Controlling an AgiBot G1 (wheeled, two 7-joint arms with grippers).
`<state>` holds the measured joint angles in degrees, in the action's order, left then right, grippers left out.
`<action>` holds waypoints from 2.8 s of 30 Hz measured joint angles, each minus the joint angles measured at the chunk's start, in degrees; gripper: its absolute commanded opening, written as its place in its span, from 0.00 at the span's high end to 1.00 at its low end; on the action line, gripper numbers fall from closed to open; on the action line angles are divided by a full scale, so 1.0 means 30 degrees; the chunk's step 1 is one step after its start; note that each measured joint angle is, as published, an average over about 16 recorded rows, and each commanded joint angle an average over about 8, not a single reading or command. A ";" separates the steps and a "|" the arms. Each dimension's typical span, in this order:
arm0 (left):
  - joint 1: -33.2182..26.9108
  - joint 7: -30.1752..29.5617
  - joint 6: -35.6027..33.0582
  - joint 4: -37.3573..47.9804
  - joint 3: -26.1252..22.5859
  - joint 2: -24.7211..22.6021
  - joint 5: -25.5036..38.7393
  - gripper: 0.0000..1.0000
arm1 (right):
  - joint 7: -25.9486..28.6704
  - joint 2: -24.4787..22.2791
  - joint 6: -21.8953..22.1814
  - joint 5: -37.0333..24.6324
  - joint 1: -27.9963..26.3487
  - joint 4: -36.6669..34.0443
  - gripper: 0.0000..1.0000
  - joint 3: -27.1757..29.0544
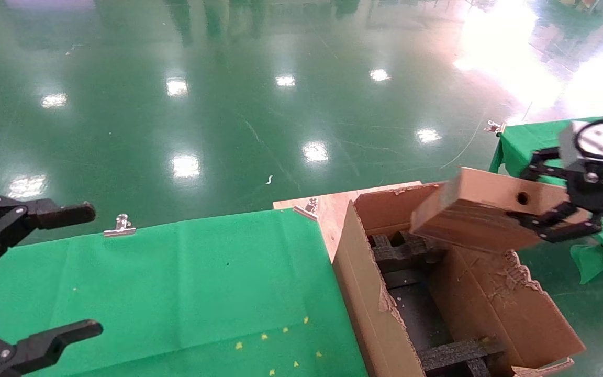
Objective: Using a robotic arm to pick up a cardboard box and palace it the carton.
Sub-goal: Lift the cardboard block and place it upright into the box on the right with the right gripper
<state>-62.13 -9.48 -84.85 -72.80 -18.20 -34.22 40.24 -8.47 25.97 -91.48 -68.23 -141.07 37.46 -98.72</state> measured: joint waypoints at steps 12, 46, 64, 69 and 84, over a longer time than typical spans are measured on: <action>0.0001 0.0003 0.0003 0.0004 -0.0003 0.0002 -0.0006 0.00 | 0.0700 -0.0673 0.0387 0.0451 -0.0313 -0.0202 1.00 -0.1115; -0.0002 0.0013 0.0011 0.0016 -0.0016 0.0007 -0.0017 0.00 | 1.6080 -0.4545 0.5287 0.1175 0.1596 0.1751 1.00 -0.2352; -0.0006 0.0018 0.0012 0.0023 -0.0024 0.0008 -0.0022 0.00 | 1.8363 -0.4616 0.8329 0.1674 0.3862 0.3634 1.00 -0.3323; -0.0007 0.0020 0.0012 0.0023 -0.0027 0.0009 -0.0023 0.00 | 1.8968 -0.4598 0.9992 0.1831 0.4876 0.4400 1.00 -0.3730; -0.0009 0.0023 0.0015 0.0024 -0.0035 0.0012 -0.0028 0.00 | 1.9724 -0.3594 1.4581 0.2750 0.8051 0.5286 1.00 -0.4735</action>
<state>-62.16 -9.41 -84.81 -72.73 -18.30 -34.18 40.16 50.70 15.19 -47.74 -59.98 -116.92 53.32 -112.92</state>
